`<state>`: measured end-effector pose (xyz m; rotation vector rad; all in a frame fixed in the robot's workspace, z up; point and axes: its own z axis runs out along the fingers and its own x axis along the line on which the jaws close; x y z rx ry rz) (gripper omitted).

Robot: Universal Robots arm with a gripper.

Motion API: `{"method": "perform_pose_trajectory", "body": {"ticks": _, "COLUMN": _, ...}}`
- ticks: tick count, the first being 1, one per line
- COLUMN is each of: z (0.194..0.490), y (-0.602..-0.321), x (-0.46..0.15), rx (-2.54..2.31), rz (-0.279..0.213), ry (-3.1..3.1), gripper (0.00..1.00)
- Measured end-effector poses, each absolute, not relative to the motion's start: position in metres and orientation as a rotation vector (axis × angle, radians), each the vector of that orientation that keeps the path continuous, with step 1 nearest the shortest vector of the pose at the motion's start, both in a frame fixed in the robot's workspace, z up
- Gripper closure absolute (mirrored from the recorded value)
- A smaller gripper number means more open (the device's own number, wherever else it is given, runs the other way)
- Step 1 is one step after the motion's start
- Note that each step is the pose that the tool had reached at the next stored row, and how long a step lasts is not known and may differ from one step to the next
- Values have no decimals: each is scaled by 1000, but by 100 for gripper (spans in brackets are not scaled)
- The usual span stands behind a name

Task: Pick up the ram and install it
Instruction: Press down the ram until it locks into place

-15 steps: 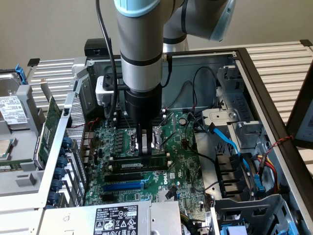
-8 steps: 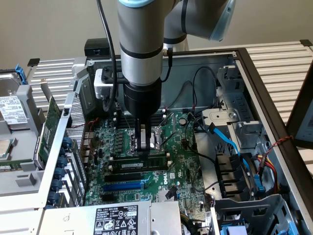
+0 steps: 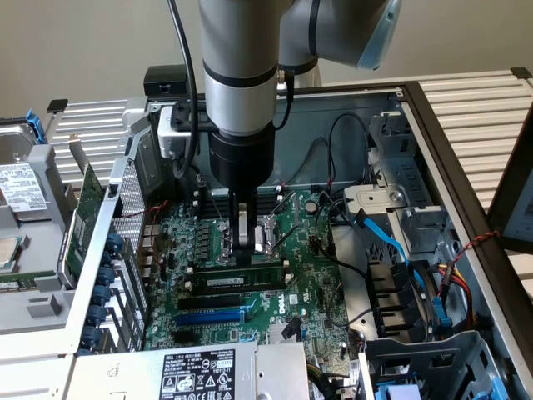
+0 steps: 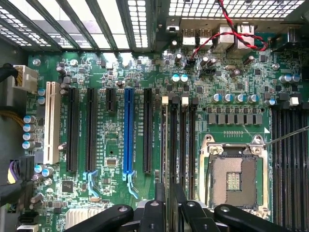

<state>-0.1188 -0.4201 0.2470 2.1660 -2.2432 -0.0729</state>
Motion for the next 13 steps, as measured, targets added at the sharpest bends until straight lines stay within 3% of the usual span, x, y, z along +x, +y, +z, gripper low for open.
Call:
{"method": "perform_pose_trajectory", "body": {"ticks": 6, "z": 248, "y": -420, "x": -119, "rx": 2163, "rz": -79, "ry": -2240, "gripper": 79}}
{"method": "perform_pose_trajectory", "body": {"ticks": 13, "z": 248, "y": -420, "x": -119, "rx": 2141, "rz": -121, "ry": -2218, "gripper": 79}}
